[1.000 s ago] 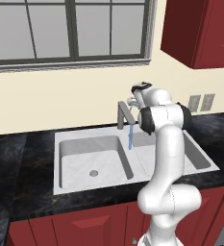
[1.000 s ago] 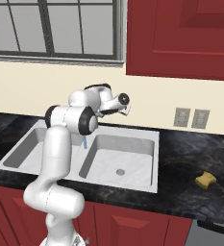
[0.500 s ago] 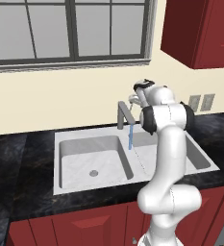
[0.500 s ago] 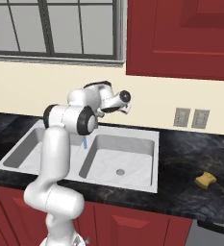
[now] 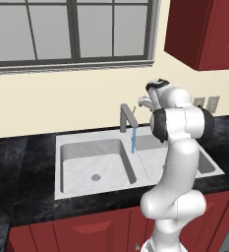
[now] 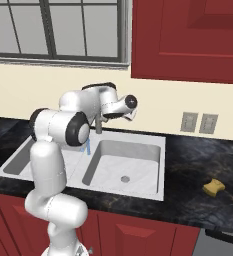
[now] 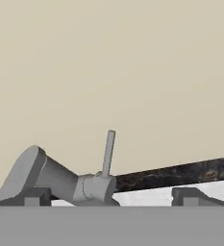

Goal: Soak the sponge with water for a few seconds and then drop it inside the sink.

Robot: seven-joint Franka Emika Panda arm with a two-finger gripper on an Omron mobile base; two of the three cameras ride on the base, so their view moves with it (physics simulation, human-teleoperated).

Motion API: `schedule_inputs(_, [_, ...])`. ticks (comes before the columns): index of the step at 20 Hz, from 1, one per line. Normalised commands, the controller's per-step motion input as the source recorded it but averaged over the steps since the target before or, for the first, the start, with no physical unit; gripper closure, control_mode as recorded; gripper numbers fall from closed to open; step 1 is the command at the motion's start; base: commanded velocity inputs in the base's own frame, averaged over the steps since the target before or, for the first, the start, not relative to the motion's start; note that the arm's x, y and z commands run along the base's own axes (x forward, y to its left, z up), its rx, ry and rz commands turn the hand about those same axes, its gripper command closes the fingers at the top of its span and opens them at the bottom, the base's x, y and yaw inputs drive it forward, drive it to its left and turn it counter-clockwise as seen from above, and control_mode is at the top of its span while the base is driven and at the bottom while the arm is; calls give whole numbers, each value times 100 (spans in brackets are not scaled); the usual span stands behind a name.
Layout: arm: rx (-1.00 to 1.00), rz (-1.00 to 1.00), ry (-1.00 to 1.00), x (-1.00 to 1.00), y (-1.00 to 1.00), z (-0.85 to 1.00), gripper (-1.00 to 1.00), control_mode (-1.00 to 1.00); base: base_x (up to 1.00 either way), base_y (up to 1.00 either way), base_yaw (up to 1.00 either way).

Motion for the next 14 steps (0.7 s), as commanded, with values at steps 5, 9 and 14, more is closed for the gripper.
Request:
schedule_inputs(5, [0, 0, 2, -77, -10, 33, -100, -100, 0, 0, 0])
schedule_inputs(9, [0, 0, 4, -74, -23, 23, -100, -100, 0, 0, 0])
schedule_inputs(14, [-2, 0, 0, -61, -28, 34, -100, -100, 0, 0, 0])
